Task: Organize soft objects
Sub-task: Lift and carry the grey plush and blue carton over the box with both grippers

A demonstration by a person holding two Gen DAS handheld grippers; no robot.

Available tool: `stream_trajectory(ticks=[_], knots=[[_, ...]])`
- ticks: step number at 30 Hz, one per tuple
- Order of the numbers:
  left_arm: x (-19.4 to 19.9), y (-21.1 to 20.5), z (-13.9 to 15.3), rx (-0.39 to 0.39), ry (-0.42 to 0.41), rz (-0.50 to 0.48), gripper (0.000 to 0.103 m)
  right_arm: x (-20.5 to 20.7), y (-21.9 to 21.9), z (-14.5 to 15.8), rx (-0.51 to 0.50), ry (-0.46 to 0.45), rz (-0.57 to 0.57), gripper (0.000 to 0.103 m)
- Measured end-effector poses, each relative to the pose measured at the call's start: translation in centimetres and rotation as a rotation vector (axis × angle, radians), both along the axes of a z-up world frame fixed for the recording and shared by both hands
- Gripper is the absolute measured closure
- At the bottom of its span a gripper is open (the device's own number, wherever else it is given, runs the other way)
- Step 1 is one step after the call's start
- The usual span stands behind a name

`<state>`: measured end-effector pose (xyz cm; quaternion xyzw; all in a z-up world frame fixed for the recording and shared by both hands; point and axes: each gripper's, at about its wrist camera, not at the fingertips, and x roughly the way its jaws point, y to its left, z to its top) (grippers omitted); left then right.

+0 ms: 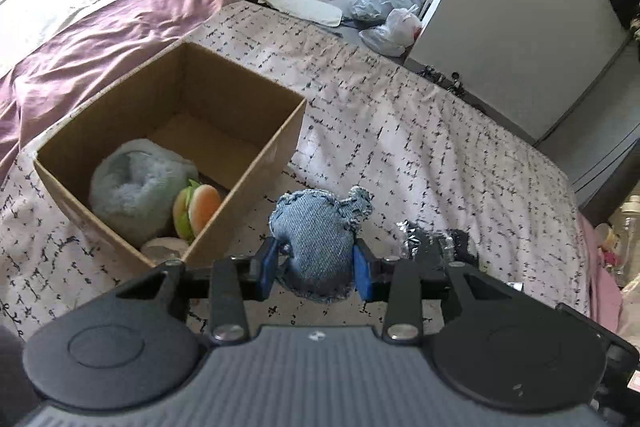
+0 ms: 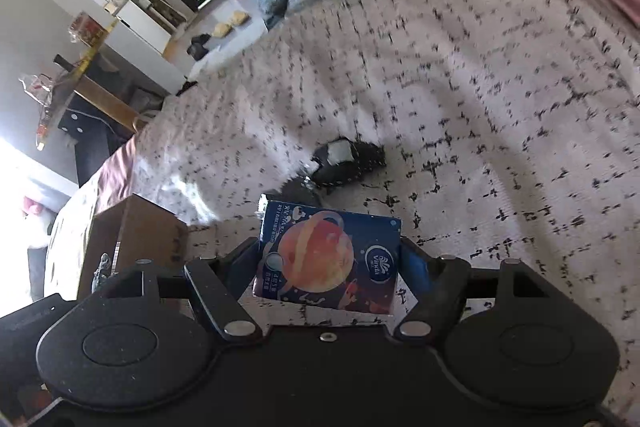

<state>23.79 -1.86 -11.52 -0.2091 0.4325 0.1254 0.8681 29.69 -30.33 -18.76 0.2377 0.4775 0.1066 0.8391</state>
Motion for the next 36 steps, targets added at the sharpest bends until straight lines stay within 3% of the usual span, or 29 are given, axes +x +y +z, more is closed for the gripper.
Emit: stream_trajectory(ticks=[17,36], knots=[[-3.4,2.7,3.3,-0.027,-0.080,-0.050,0.065,-3.9,3.2,6.3,0.011,-0.124,-0.029,0.031],[-5.2,8.5,4.9,-0.038,-0.126,-0.010,0.065,-5.1,8.5,9.0,-0.026,-0.177,0.020,0.031]])
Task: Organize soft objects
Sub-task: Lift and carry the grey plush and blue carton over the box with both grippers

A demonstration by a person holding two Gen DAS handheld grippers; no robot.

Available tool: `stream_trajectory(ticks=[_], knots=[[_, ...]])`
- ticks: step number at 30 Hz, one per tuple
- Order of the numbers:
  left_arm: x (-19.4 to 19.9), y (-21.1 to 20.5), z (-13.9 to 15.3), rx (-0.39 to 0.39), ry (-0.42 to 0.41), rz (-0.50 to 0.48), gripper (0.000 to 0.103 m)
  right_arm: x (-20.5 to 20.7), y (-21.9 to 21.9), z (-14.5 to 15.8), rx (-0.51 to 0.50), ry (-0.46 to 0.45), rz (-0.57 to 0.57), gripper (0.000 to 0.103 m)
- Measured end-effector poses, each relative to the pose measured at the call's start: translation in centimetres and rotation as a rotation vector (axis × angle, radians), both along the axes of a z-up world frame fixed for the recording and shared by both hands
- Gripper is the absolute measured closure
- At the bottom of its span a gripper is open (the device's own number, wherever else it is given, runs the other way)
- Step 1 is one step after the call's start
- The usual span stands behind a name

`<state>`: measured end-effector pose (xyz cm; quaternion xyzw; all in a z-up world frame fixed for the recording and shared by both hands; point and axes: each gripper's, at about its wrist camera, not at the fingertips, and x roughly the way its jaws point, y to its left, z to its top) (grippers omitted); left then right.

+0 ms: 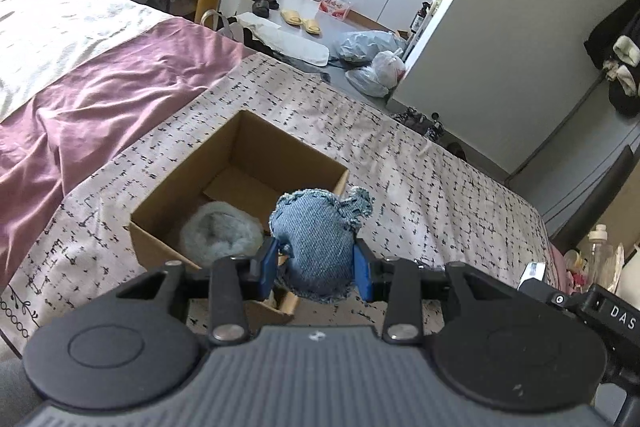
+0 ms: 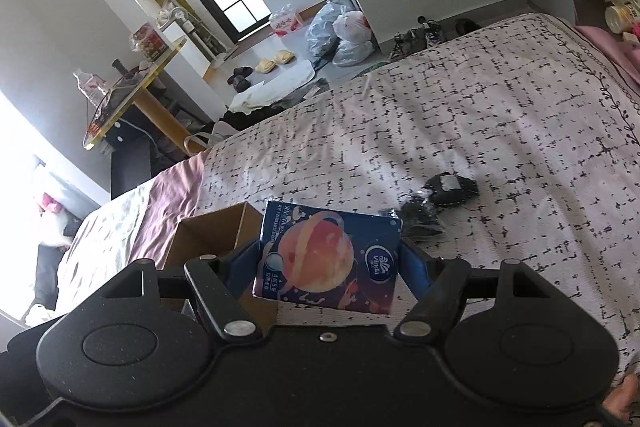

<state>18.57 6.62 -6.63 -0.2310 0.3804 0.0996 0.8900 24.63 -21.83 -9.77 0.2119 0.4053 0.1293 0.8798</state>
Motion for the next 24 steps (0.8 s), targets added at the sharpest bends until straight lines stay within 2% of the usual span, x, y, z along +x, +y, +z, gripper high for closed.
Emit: stream_trajectory(ticks=[16,24], knots=[[1.3,4.8,-1.0,-0.034,0.006,0.050,0.065,1.6,4.4,0.7,0.003,0.004,0.064,0.031],[2.6,7.1,-2.4,-0.043,0.032,0.084,0.065,3.0,6.6,0.8,0.015,0.003,0.102,0.031]])
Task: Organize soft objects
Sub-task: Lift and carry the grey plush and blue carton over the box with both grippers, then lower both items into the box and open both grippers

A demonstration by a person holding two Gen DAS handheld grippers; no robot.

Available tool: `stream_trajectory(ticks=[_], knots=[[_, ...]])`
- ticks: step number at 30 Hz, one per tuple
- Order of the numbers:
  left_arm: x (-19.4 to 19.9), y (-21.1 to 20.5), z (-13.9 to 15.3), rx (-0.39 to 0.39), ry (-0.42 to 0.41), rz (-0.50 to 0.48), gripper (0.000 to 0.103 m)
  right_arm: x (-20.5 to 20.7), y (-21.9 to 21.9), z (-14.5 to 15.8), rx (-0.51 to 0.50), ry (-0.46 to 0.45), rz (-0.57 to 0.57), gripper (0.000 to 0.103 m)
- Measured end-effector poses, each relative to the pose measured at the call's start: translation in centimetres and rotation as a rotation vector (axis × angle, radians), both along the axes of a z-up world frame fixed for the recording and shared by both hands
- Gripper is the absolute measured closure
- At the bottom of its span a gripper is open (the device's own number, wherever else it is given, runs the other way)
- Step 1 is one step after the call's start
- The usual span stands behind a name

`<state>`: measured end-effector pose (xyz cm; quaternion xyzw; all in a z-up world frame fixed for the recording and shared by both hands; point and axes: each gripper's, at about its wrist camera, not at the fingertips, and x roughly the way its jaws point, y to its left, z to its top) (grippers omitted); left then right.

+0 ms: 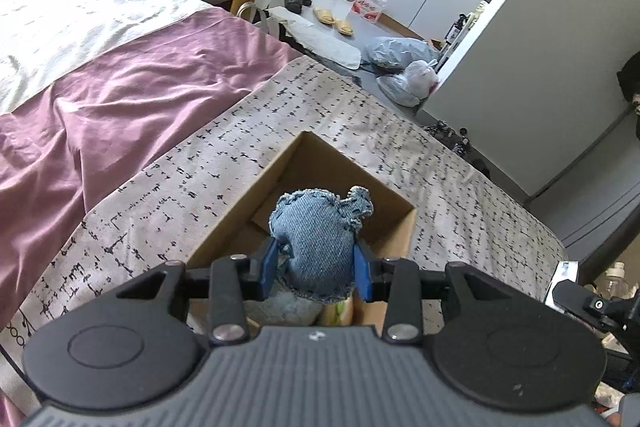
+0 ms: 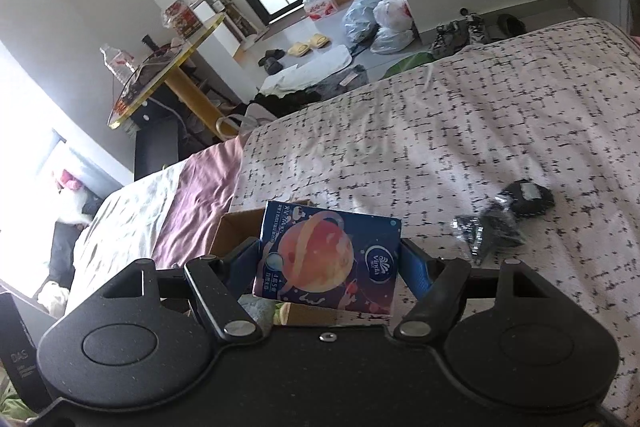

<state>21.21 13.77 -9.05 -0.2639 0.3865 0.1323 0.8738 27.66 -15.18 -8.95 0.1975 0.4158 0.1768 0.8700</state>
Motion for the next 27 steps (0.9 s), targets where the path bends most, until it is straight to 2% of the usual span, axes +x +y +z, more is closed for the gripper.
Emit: stream_trajectory(ticks=[12,17,23,27], knots=[[4.0,1.6,-2.3,-0.009,0.046,-0.008,0.064,2.2,4.2,-1.2,-0.017,0.039,0.048,0.031],[5.4,2.0,-2.6,0.008,0.071,-0.002,0.057,3.2,5.6,-1.1,-0.007,0.044,0.058,0.031],[4.7,3.0,-2.2,0.011,0.078,0.015,0.051,4.6,8.1,-0.9,-0.002,0.039,0.089,0.031],[3.9,4.0,-1.6,0.035,0.073,0.030,0.040,4.9,9.5,-0.3,0.014,0.031,0.105,0.030]])
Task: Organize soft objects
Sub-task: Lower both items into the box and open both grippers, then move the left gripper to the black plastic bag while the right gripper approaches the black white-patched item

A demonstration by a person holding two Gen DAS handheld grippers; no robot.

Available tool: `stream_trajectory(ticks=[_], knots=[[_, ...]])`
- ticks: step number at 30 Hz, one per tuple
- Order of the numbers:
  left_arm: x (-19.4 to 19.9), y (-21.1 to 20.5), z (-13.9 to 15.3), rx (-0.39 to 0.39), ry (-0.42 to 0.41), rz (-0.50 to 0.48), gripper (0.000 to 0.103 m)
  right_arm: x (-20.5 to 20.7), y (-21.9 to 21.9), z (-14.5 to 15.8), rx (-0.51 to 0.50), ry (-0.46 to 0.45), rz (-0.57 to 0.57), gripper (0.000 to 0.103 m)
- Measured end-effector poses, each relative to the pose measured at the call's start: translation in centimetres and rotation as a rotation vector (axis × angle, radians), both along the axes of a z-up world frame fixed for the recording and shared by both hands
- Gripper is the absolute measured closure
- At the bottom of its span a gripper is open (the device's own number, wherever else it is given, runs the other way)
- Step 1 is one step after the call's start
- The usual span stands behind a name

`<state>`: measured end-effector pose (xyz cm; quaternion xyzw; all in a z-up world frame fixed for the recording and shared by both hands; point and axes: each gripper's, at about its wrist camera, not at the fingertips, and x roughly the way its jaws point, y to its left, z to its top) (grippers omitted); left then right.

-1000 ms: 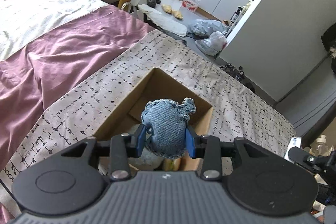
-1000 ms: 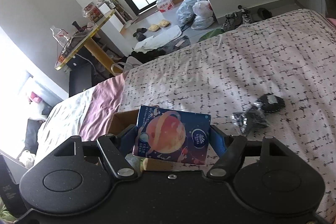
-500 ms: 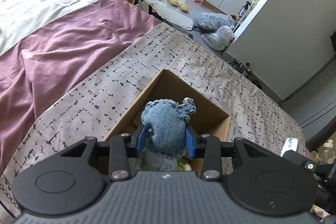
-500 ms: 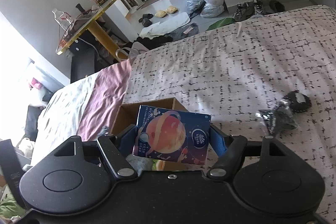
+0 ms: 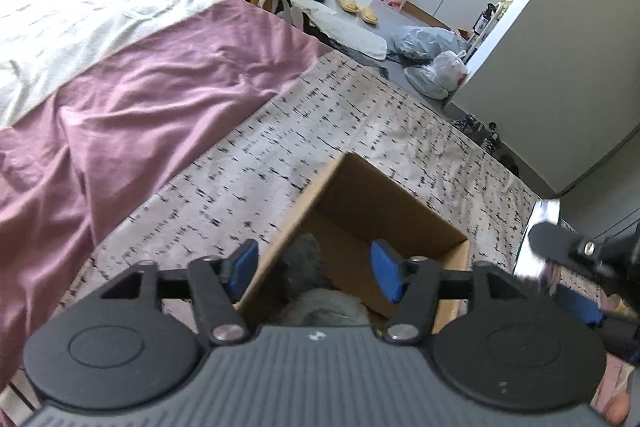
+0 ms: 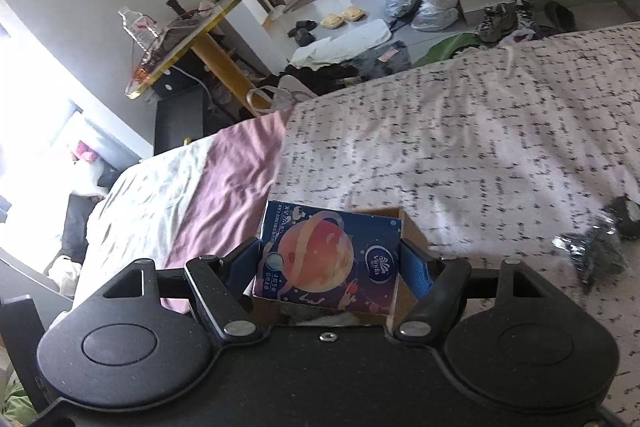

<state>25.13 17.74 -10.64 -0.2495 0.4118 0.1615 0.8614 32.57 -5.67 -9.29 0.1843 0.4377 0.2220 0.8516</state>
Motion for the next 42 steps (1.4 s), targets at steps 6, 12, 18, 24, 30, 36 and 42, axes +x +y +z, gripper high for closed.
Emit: stream_trajectory(ticks=[6,12,18,24,30,36,42], knots=[[-1.1,1.6,1.1,0.020,0.002,0.040,0.037,-0.1,0.9,0.3,0.002,0.009,0.009,0.012],[-1.9,1.7,1.8,0.022,0.003,0.026,0.032,-1.1,-0.8,0.5,0.008,0.021,-0.021,0.008],[-2.4,0.6,2.8,0.060,0.024,0.021,0.025,-2.1,-2.7,1.0,0.013,0.009,-0.027,0.008],[-3.0,-0.6,4.5,0.131,0.020,0.002,0.011,-3.3,-4.1,1.9,0.000,-0.023,0.010,0.000],[-4.0,-2.0,5.4,0.134,-0.004,-0.020,0.001,-4.4,-5.5,2.6,-0.016,-0.072,0.036,0.000],[-4.8,-3.6,6.1,0.136,-0.021,-0.027,0.000,-5.6,-7.5,2.7,-0.043,-0.127,0.045,0.000],[-5.2,-5.6,6.9,0.139,-0.052,-0.039,0.000,-6.4,-9.8,2.9,-0.049,-0.168,0.043,0.000]])
